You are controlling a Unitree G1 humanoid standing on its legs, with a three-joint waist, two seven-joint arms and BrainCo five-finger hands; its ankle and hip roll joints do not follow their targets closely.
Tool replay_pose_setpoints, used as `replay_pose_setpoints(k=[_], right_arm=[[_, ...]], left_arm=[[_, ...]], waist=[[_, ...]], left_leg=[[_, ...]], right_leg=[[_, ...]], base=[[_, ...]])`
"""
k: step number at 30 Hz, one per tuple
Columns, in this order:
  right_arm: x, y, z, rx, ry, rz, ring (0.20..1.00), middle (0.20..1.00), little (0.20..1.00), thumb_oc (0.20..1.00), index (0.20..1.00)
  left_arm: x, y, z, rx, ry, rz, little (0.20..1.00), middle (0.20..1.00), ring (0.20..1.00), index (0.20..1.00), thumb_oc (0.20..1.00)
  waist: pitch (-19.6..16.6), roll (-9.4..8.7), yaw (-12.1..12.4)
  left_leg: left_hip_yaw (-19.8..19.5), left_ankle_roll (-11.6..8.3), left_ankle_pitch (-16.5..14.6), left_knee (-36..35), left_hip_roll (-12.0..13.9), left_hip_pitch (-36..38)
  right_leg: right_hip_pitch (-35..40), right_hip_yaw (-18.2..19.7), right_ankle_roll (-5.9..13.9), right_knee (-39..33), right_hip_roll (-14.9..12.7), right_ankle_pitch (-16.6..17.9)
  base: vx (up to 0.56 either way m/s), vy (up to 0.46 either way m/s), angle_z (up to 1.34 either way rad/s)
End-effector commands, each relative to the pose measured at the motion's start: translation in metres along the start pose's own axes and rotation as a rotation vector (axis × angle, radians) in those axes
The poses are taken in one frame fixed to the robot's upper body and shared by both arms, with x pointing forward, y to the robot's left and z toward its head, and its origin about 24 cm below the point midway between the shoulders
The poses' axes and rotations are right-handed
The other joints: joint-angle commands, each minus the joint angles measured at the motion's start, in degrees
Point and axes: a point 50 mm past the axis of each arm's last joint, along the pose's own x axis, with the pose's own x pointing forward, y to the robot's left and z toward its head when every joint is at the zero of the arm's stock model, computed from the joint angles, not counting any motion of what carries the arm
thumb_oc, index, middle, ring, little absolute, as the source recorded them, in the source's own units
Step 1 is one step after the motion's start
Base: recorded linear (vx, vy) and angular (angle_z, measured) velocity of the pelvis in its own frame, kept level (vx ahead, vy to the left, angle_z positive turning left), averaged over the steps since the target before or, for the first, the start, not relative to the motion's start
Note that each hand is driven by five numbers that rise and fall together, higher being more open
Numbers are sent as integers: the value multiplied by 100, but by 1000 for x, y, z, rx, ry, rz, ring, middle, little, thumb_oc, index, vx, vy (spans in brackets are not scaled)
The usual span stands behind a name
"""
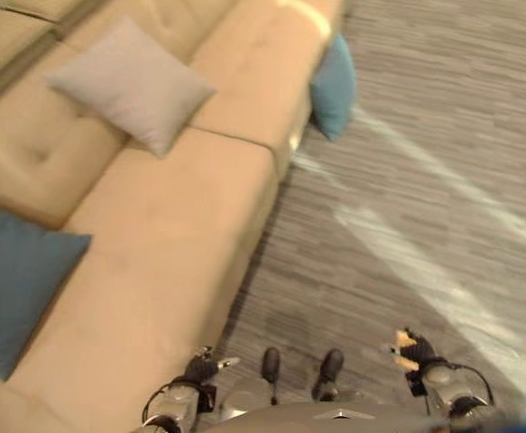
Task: Pick up all the scattered cushions and arrange them neatly on the sofa.
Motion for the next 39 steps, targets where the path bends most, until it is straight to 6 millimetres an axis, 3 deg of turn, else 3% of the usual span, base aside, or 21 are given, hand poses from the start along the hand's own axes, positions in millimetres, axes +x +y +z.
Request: replay_pose_setpoints(k=[1,4,7,8,11,13,18,20,22,23,24,26,30,31,32,33,34,35,36,38,39], right_arm=[[-3,-2,-14,2,37,-5,1000,1000,1000,1000,1000],[-2,-4,-8,-9,14,-16,1000,1000,1000,1000,1000],[2,-8,5,-7,-27,-37,1000,1000,1000,1000,1000],[3,-10,8,-15,-30,-48,1000,1000,1000,1000,1000],[1,-9,1,-20,-12,-43,1000,1000,1000,1000,1000],[1,-9,-1,-12,-5,-47,1000,1000,1000,1000,1000],[-6,4,-22,-17,53,-3,1000,1000,1000,1000,1000],[-5,13,-13,-12,32,29,1000,1000,1000,1000,1000],[-4,15,-9,-6,21,35,1000,1000,1000,1000,1000],[-5,18,-7,-5,12,38,1000,1000,1000,1000,1000],[-5,18,-8,-8,14,42,1000,1000,1000,1000,1000],[-5,19,-6,-13,5,46,1000,1000,1000,1000,1000],[-3,17,-3,-25,7,41,1000,1000,1000,1000,1000],[-5,23,-7,-28,21,58,1000,1000,1000,1000,1000],[-5,24,-8,-28,23,64,1000,1000,1000,1000,1000],[-6,25,-10,-31,28,63,1000,1000,1000,1000,1000],[-4,27,-2,-17,4,59,1000,1000,1000,1000,1000],[-4,27,-2,-17,3,59,1000,1000,1000,1000,1000],[-3,27,7,-1,-26,51,1000,1000,1000,1000,1000],[-1,27,15,-1,-42,50,1000,1000,1000,1000,1000],[1,26,22,-4,-59,46,1000,1000,1000,1000,1000]], left_arm=[[3,0,9,62,-26,-2,1000,1000,1000,1000,1000],[7,-4,29,74,-78,-9,1000,1000,1000,1000,1000],[9,-7,45,68,-123,-4,1000,1000,1000,1000,1000],[10,-9,52,66,-147,-4,1000,1000,1000,1000,1000],[9,-12,43,71,-126,-17,1000,1000,1000,1000,1000],[8,-12,39,88,-113,-24,1000,1000,1000,1000,1000],[6,-4,25,137,-69,-30,1000,1000,1000,1000,1000],[6,2,29,159,-81,-22,1000,1000,1000,1000,1000],[7,3,32,161,-88,-18,1000,1000,1000,1000,1000],[7,3,32,160,-91,-19,1000,1000,1000,1000,1000],[7,2,31,166,-87,-27,1000,1000,1000,1000,1000],[7,1,30,167,-85,-26,1000,1000,1000,1000,1000],[8,1,32,159,-79,-20,1000,1000,1000,1000,1000],[7,2,26,178,-58,-17,1000,1000,1000,1000,1000],[7,4,25,176,-51,-11,1000,1000,1000,1000,1000],[7,6,25,175,-49,-5,1000,1000,1000,1000,1000],[8,9,32,182,-68,5,1000,1000,1000,1000,1000],[8,9,32,182,-68,5,1000,1000,1000,1000,1000],[9,10,39,184,-84,14,1000,1000,1000,1000,1000],[10,14,42,176,-90,28,1000,1000,1000,1000,1000],[10,18,43,166,-90,39,1000,1000,1000,1000,1000]], waist=[[-84,-258,138],[-67,-212,154],[52,-211,285],[132,-253,327],[105,-347,288],[89,-426,323],[60,-605,137],[269,-519,-27],[327,-412,-78],[343,-387,-69],[333,-396,-73],[335,-403,-74],[331,-286,-50],[234,-471,-83],[175,-487,-82],[123,-487,-43],[139,-517,1],[134,-516,-8],[162,-582,47],[231,-641,181],[297,-734,289]], left_leg=[[-221,-386,59,-32,-19,257],[-356,-624,438,-14,213,290],[-427,-788,776,726,466,-99],[-553,-697,696,1049,390,-314],[-735,-447,46,799,-139,-494],[-752,-340,360,639,-602,-901],[-812,-159,282,605,-607,-623],[-761,21,175,518,-466,-210],[-772,77,124,441,-380,7],[-832,103,33,278,-378,304],[-840,94,2,270,-395,358],[-861,73,-44,260,-390,416],[-1091,-69,-381,193,-88,779],[-1179,-187,-586,157,41,1048],[-1232,-286,-501,190,176,1096],[-1275,-425,-321,341,338,1062],[-1341,-609,138,976,508,650],[-1351,-610,133,988,509,636],[-1283,-674,407,1462,591,263],[-1120,-596,239,2156,798,-230],[-1007,-465,-123,2311,610,-633]], right_leg=[[818,-203,453,-551,-330,238],[887,-181,316,-735,-161,152],[965,-306,224,-741,-109,27],[1039,-307,207,-741,-102,-10],[1143,-120,272,-741,-168,-62],[1176,60,231,-741,-99,-38],[1325,503,273,-272,-29,-38],[587,719,735,1429,-265,308],[225,673,784,1867,-338,506],[119,465,581,1453,-497,410],[216,421,534,1105,-539,392],[213,413,494,679,-583,442],[-154,575,601,-556,-1019,828],[68,506,679,-653,-1004,1047],[104,490,651,-582,-922,1035],[193,349,627,-590,-826,1048],[414,192,540,-687,-650,974],[410,183,539,-686,-651,973],[552,62,461,-740,-564,876],[739,93,374,-741,-422,570],[899,144,339,-741,-391,428]], base=[[229,-168,-9],[185,-173,13],[74,-132,34],[125,-69,37],[175,43,10],[193,131,0],[214,196,-80],[199,277,-64],[301,158,-50],[418,56,5],[342,11,47],[249,-49,68],[534,-166,80],[831,-289,93],[850,-325,103],[519,-319,164],[336,-244,160],[277,-253,137],[299,-200,76],[373,-202,18],[335,-69,-34]])
